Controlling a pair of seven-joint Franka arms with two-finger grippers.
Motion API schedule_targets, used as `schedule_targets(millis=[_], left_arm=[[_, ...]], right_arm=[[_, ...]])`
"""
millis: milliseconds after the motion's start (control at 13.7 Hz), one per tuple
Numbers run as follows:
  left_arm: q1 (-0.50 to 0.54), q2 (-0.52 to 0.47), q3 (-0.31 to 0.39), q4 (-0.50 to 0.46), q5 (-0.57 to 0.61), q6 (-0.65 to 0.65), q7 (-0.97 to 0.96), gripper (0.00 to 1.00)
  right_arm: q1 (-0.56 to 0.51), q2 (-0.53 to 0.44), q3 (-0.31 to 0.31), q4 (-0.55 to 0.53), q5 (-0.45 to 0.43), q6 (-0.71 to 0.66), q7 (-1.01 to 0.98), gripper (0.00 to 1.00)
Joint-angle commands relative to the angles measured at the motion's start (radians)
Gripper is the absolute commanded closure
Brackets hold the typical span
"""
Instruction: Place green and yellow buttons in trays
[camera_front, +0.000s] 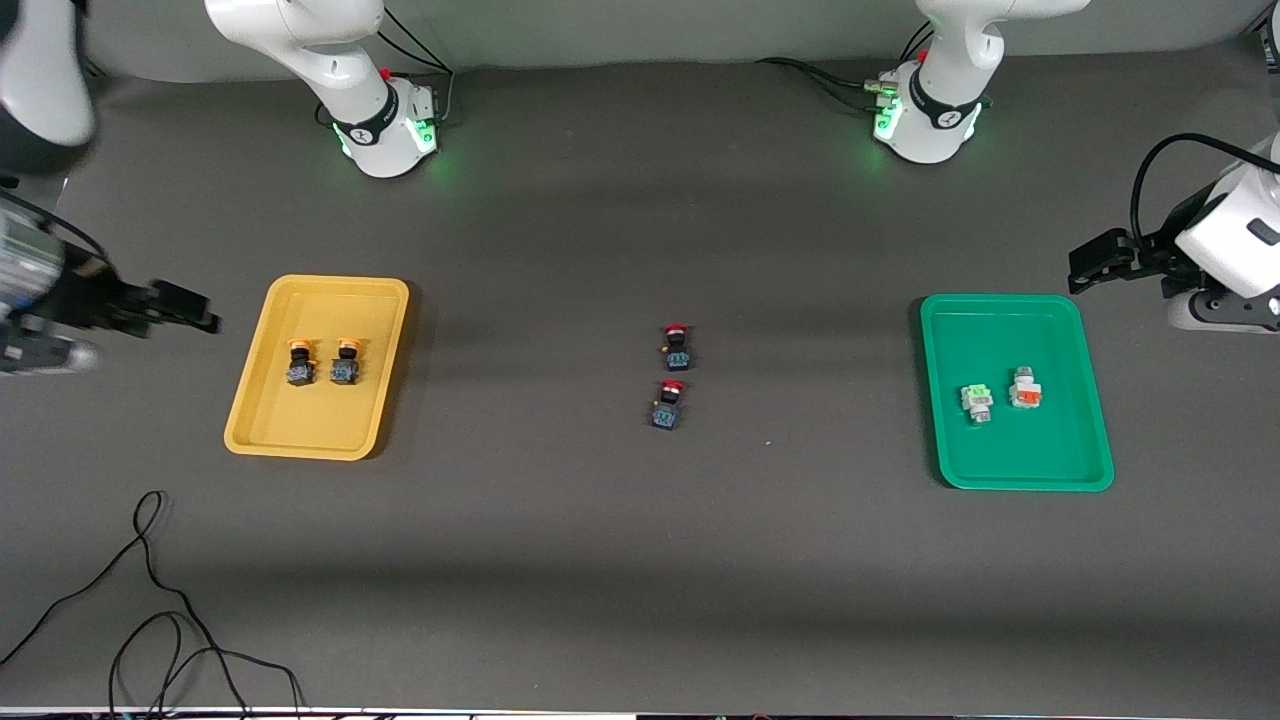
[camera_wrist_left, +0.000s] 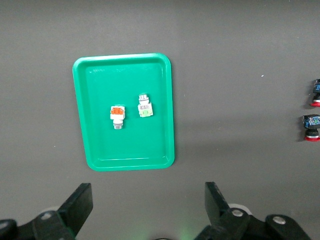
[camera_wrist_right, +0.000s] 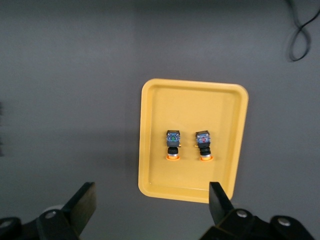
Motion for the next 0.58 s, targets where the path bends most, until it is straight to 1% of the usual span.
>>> schedule_targets(millis=[0,146,291,364,510], left_arm=[[-0.006,-0.009,0.002,-0.010,0.001,0.016,0.010,0.00],[-0.003,-0.009,0.002,-0.010,0.001,0.016,0.008,0.00],[-0.004,-0.009,0.002,-0.008,0.001,0.018,0.010,0.00],[-0.004,-0.009,0.002,-0.010,0.001,0.016,0.010,0.00],[-0.003,-0.009,0.002,-0.010,0.001,0.018,0.010,0.00]], right_arm=[[-0.008,0.016,-0.007,0.165,-0.020,-0.126,0.015,0.00],[-0.008,0.013,-0.025,0.192,-0.020,-0.146,0.015,0.00],[-0.007,0.023,-0.022,0.273,-0.043,-0.212,0.024,0.00],[-0.003,0.022,-0.016,0.291,-0.063,-0.227,0.024,0.00],[0.003,0.017,-0.013,0.286,-0.056,-0.234,0.026,0.00]])
